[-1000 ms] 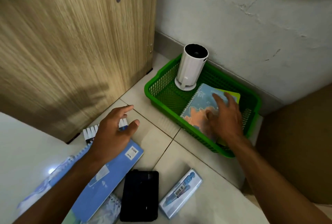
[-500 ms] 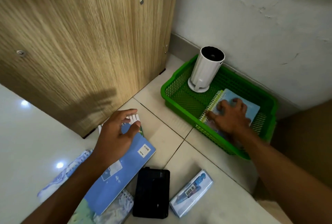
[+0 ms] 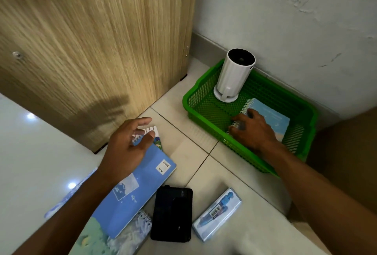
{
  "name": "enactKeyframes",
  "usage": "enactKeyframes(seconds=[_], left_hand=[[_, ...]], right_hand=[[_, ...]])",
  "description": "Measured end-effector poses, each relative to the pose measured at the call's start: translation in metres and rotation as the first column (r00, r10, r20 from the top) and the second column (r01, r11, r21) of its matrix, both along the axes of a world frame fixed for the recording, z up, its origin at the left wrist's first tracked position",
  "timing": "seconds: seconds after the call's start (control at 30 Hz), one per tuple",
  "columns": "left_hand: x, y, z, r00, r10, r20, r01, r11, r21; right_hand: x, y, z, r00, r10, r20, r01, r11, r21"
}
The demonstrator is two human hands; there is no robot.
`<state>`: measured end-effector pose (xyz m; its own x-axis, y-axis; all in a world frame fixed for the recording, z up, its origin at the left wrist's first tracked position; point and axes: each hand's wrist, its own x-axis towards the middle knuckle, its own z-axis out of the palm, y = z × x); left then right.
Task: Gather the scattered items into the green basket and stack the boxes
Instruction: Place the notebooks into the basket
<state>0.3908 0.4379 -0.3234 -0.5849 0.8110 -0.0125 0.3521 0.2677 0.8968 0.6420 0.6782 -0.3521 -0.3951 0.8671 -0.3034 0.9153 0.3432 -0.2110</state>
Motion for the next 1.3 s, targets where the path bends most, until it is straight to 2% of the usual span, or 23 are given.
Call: enactKeyframes(seconds=[0.1, 0.2, 0.27, 0.33, 0.43, 0.47, 0.53, 0.6, 0.67, 0.8, 0.9, 1.07, 1.2, 1.3], left_hand=[[-0.010, -0.011, 0.000, 0.999, 0.027, -0.036, -0.027, 1.000, -0.011], [-0.019, -0.031, -0.004, 0.993, -0.008, -0.119, 0.000, 0.998, -0.068], [-0.026, -0.048, -0.011, 0.978, -0.060, -0.200, 0.024, 0.984, -0.176], [-0.033, -0.066, -0.020, 0.957, -0.112, -0.267, 0.024, 0.950, -0.313], [-0.038, -0.088, -0.035, 0.956, -0.148, -0.252, 0.010, 0.878, -0.479], [-0.038, -0.093, -0.040, 0.956, -0.153, -0.249, 0.004, 0.859, -0.512], [-0.036, -0.099, -0.049, 0.927, -0.188, -0.324, -0.021, 0.839, -0.544], [-0.035, -0.100, -0.054, 0.899, -0.185, -0.396, -0.058, 0.847, -0.528], [-0.036, -0.096, -0.056, 0.894, -0.155, -0.421, -0.091, 0.856, -0.508], [-0.044, -0.090, -0.054, 0.914, -0.120, -0.387, -0.074, 0.890, -0.450], [-0.045, -0.090, -0.048, 0.983, -0.057, -0.174, 0.009, 0.964, -0.265], [-0.043, -0.083, -0.038, 0.983, -0.076, -0.169, 0.055, 0.991, -0.124], [-0.046, -0.081, -0.024, 0.998, -0.003, -0.056, 0.000, 0.999, -0.045], [-0.045, -0.078, -0.016, 1.000, 0.007, -0.016, -0.008, 1.000, -0.016]], right_hand=[[-0.007, -0.001, 0.008, 1.000, -0.030, -0.004, 0.030, 0.999, 0.039], [-0.025, -0.014, 0.019, 0.967, -0.034, -0.252, 0.075, 0.985, 0.157], [-0.043, -0.031, 0.029, 0.909, 0.029, -0.416, 0.083, 0.965, 0.249], [-0.061, -0.051, 0.038, 0.860, 0.134, -0.492, 0.071, 0.924, 0.375], [-0.084, -0.089, 0.045, 0.783, 0.339, -0.522, -0.054, 0.872, 0.486], [-0.090, -0.101, 0.043, 0.751, 0.396, -0.528, -0.124, 0.871, 0.476], [-0.097, -0.122, 0.032, 0.730, 0.434, -0.527, -0.288, 0.896, 0.338], [-0.101, -0.140, 0.011, 0.817, 0.400, -0.416, -0.403, 0.911, 0.086], [-0.102, -0.154, -0.009, 0.887, 0.362, -0.286, -0.406, 0.908, -0.109], [-0.105, -0.167, -0.030, 0.922, 0.214, -0.321, -0.287, 0.937, -0.198], [-0.109, -0.165, -0.030, 0.916, 0.010, -0.402, -0.152, 0.934, -0.325], [-0.104, -0.162, -0.016, 0.816, -0.082, -0.572, -0.153, 0.925, -0.349], [-0.095, -0.141, 0.007, 0.746, -0.006, -0.666, -0.110, 0.985, -0.131], [-0.078, -0.115, 0.027, 0.682, -0.024, -0.731, -0.020, 0.998, -0.051]])
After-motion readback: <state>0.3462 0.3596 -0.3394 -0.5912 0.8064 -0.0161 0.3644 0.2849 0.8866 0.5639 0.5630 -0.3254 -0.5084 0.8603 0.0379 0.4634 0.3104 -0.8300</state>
